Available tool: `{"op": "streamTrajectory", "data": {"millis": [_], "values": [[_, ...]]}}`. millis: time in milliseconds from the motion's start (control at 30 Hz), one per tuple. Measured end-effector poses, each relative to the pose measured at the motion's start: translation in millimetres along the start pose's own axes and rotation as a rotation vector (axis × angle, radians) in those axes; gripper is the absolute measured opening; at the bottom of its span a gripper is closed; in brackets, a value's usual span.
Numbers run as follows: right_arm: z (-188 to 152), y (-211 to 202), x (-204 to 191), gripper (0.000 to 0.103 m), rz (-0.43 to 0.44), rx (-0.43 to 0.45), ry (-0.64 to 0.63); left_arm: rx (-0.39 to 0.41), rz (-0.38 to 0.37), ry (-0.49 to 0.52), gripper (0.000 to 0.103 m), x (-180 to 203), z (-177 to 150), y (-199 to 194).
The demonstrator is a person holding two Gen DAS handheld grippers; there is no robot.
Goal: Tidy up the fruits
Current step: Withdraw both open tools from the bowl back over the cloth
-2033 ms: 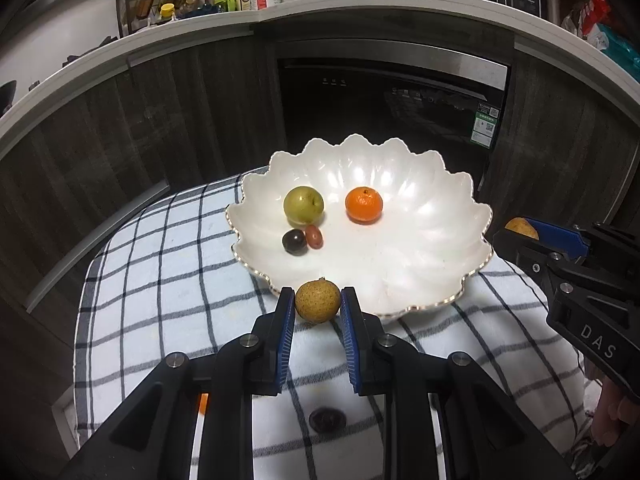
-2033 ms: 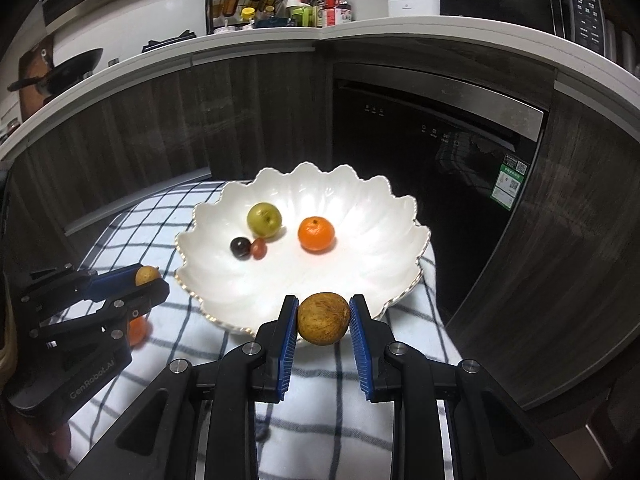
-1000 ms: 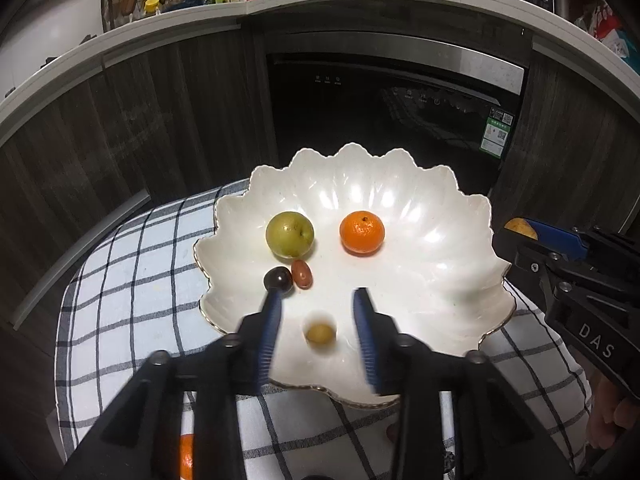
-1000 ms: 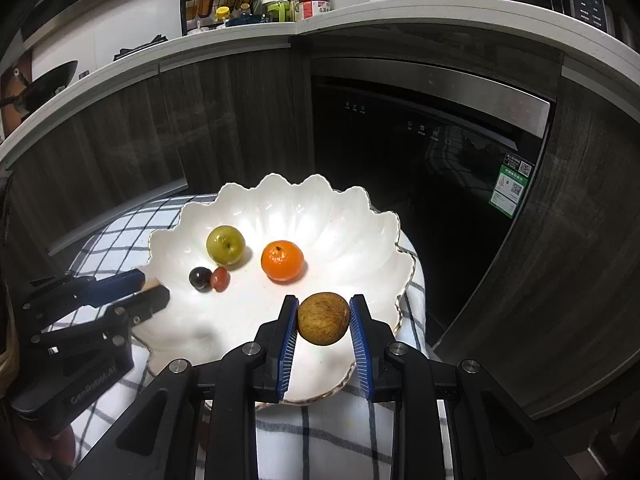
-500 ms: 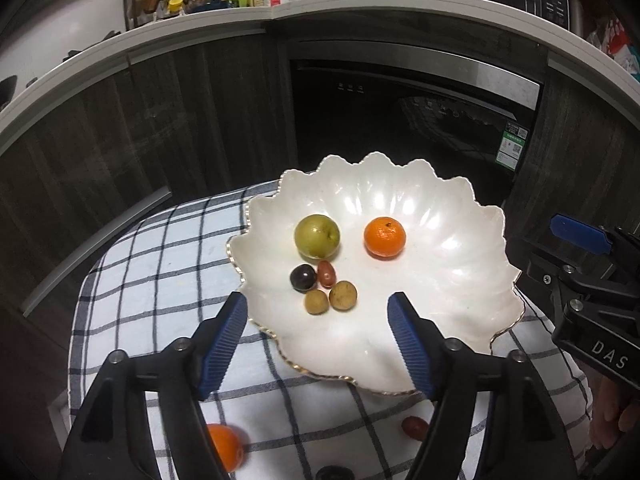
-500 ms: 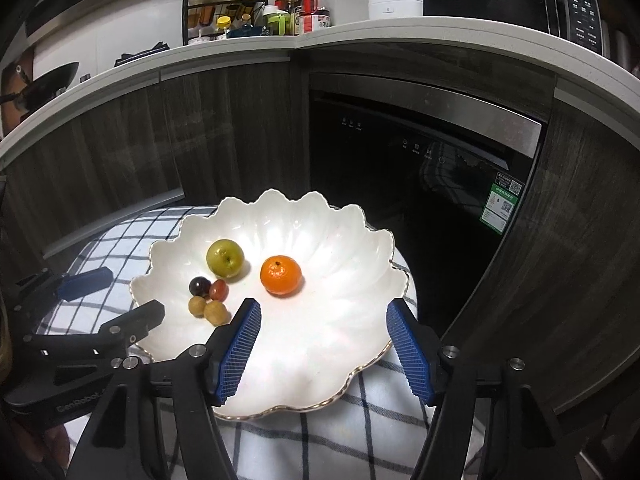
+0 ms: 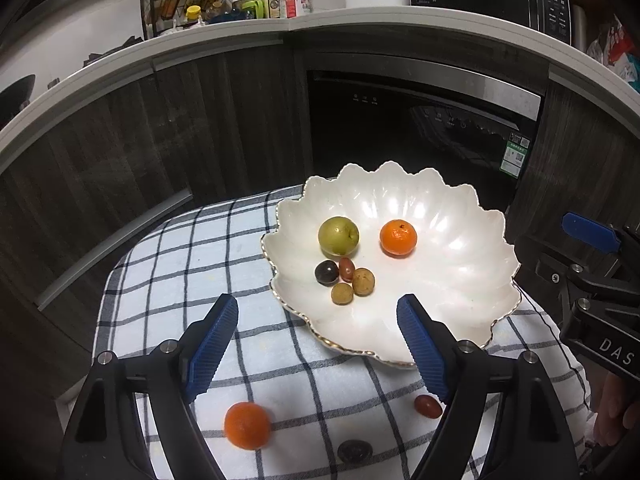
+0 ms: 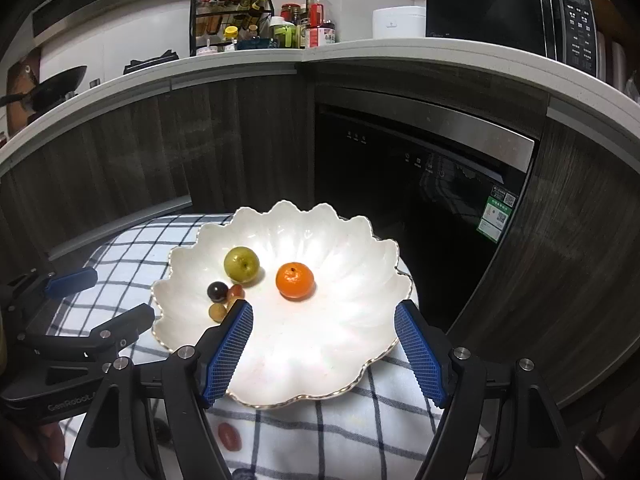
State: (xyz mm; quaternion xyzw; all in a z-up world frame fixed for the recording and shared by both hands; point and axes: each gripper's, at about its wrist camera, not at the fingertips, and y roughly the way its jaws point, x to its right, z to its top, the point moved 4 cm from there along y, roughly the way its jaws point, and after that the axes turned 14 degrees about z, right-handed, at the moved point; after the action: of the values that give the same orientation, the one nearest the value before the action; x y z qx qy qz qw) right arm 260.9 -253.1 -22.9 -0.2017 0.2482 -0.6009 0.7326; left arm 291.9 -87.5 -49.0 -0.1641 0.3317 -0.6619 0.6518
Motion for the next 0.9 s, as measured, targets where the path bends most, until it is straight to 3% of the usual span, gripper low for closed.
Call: {"op": "streamTrajectory", "data": {"millis": [900], "values": [[-10,-26,-44,0.074,0.033,0.012,-0.057,0.022,0.053,-0.043,0.082,-43,-31,-35]]}}
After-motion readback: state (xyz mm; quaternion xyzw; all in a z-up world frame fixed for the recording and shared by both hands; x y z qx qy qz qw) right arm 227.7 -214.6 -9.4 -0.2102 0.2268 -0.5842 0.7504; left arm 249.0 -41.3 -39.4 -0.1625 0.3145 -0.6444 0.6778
